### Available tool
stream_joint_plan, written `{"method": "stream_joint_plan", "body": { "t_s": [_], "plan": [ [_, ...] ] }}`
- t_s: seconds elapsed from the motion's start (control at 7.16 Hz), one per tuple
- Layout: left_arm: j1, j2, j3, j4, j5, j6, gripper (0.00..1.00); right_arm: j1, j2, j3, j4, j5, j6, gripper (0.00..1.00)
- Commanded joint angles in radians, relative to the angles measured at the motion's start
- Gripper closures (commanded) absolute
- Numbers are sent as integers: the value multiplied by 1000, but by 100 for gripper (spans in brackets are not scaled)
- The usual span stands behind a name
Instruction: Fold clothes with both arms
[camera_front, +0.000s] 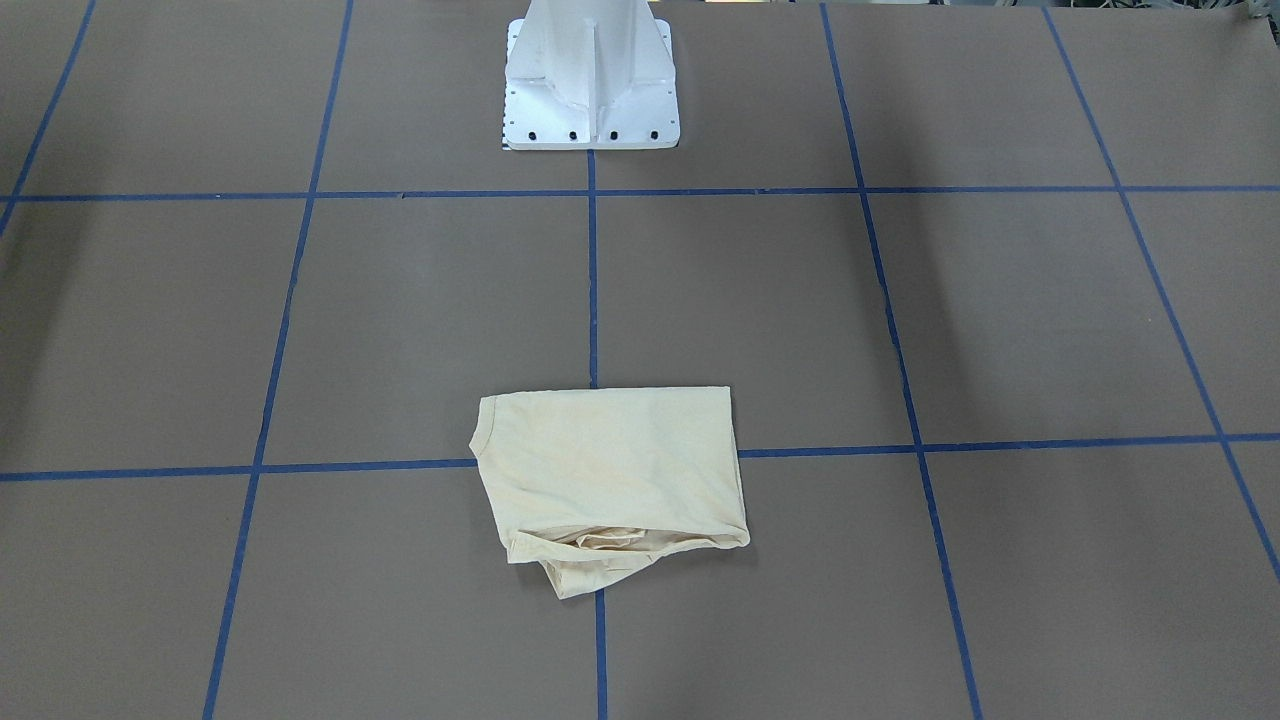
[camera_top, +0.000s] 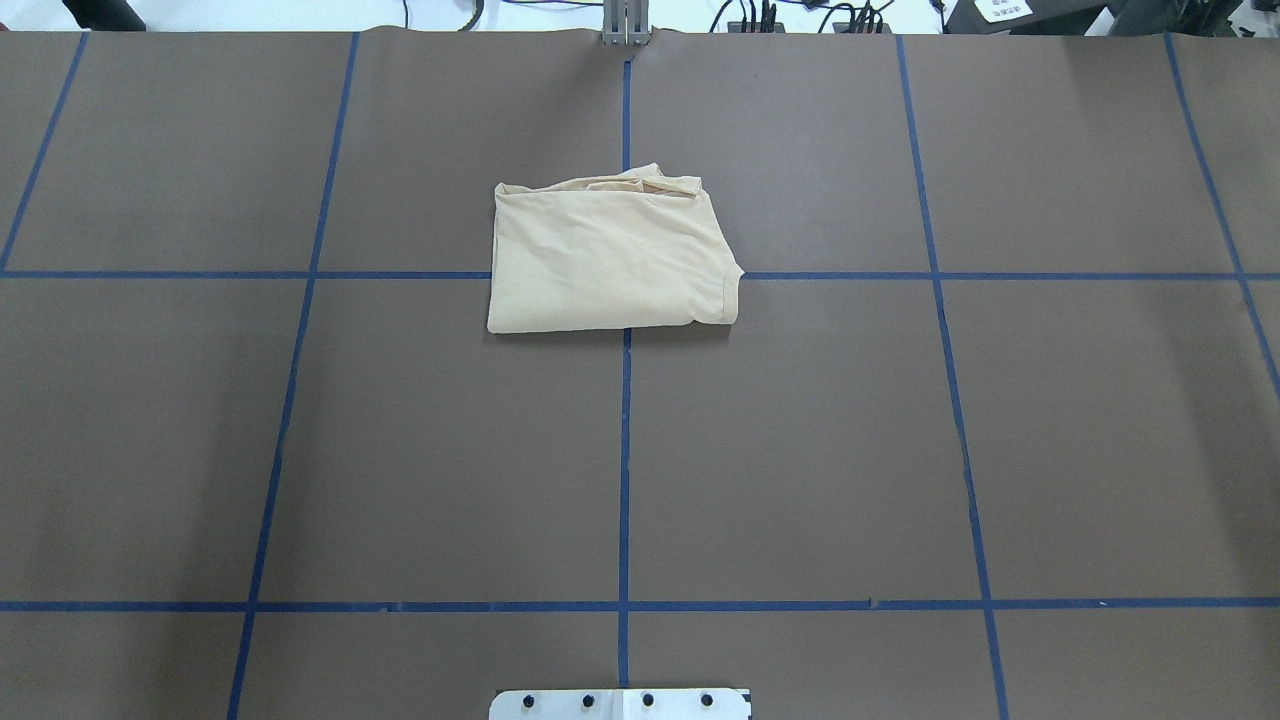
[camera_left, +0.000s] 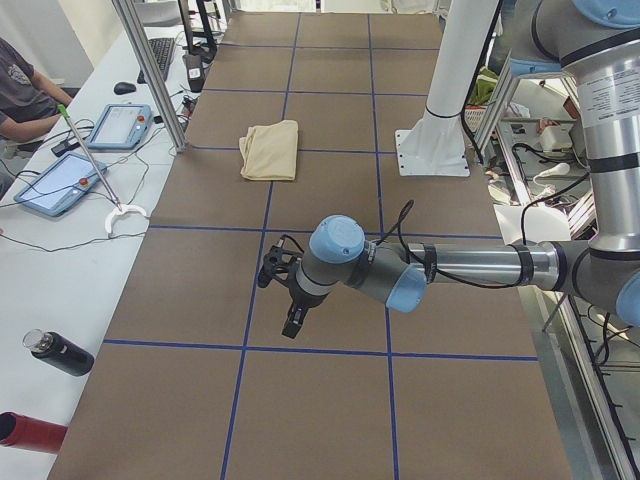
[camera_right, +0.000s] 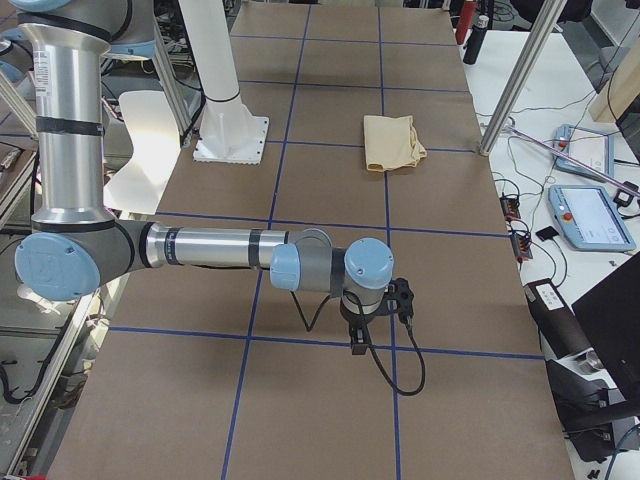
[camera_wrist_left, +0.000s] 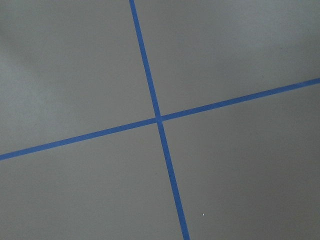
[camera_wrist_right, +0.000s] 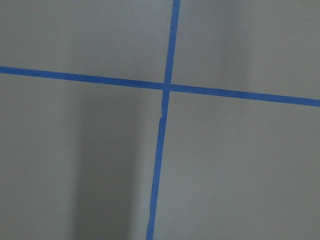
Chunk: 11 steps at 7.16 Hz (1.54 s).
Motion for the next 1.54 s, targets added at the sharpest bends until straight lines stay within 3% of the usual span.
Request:
{"method": "stream_joint_plan", "body": {
  "t_s": [0.0,0.28,0.42,0.56,0.84,1.4],
  "plan": [
    [2,-22,9,49,-78,-1,0,-23,0,57,-27,-55,17,0],
    [-2,-11,13,59,-75,-1,0,-25,-6,61,-50,-40,17,0],
    [-2,-11,17,75,-76,-1,0,-25,-41,55,-38,53,14,0],
    [-2,4,17,75,-78,-1,0,-25,-72,72,-35,75,14,0],
    [-1,-10,29,70,-35,1,0,-23,-72,97,-34,51,13,0],
    [-5,-13,22,56,-35,4,0,-11,-54,101,-34,43,31,0]
  ]
}}
